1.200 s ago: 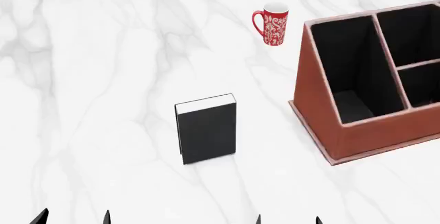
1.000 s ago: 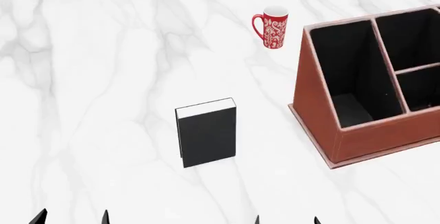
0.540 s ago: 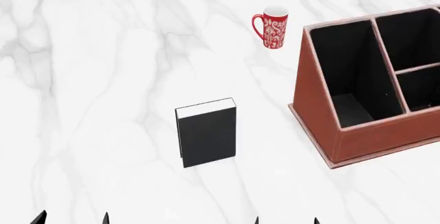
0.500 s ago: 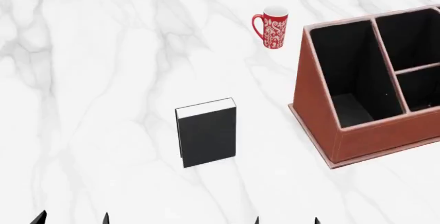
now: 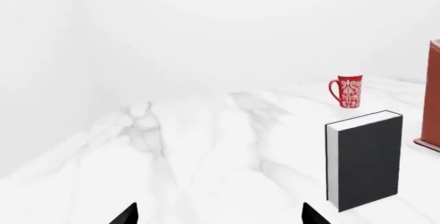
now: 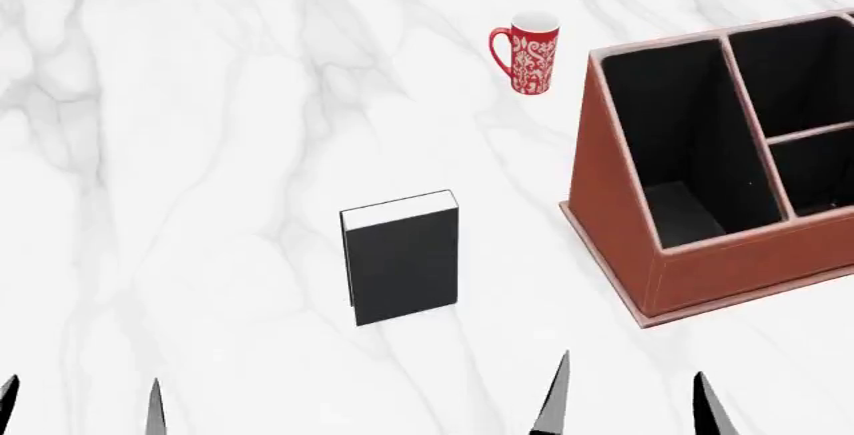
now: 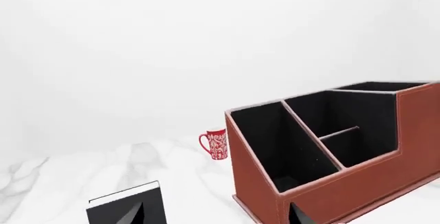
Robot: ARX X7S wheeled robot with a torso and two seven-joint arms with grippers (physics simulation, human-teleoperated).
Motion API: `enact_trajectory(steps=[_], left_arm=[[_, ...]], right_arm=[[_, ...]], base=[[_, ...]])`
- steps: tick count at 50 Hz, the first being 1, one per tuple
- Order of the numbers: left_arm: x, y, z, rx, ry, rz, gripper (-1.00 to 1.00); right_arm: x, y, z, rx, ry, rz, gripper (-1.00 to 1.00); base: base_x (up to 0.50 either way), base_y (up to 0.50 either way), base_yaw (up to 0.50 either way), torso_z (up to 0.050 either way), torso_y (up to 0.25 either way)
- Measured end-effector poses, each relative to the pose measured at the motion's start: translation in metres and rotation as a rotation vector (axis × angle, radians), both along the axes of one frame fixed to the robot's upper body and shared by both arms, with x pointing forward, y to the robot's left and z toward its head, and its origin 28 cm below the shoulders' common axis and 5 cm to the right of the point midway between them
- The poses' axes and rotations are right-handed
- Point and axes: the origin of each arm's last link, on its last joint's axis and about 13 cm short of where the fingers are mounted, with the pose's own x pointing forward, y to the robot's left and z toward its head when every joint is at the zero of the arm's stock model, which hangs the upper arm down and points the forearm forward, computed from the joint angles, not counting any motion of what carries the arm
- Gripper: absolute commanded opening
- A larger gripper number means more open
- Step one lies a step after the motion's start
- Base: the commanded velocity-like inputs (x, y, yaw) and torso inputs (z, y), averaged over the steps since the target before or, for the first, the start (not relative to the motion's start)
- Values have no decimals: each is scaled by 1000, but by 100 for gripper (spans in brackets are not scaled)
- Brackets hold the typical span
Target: Pick up the book and place it in the left compartment of the caddy.
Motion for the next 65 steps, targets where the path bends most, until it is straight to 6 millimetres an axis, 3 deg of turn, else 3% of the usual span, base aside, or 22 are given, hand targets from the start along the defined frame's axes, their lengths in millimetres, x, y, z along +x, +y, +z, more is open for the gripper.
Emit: enact_trajectory(steps=[14, 26, 41, 65], left_arm=[[-22, -1, 53, 91, -120, 58, 100], [-46, 7, 82, 147, -213, 184, 100], [-71, 24, 91, 168, -306, 350, 100], [-77, 28, 94, 175, -328, 391, 100]], right_arm=[[-26, -5, 55, 66, -180, -27, 100], [-43, -6, 77, 99, -265, -33, 100], [-52, -5, 86, 127, -310, -30, 100], [-56, -5, 89, 152, -322, -12, 100]], base=[[0, 0, 0, 0, 0], [0, 0, 0, 0, 0], [0, 0, 0, 0, 0], [-142, -164, 0, 0, 0]])
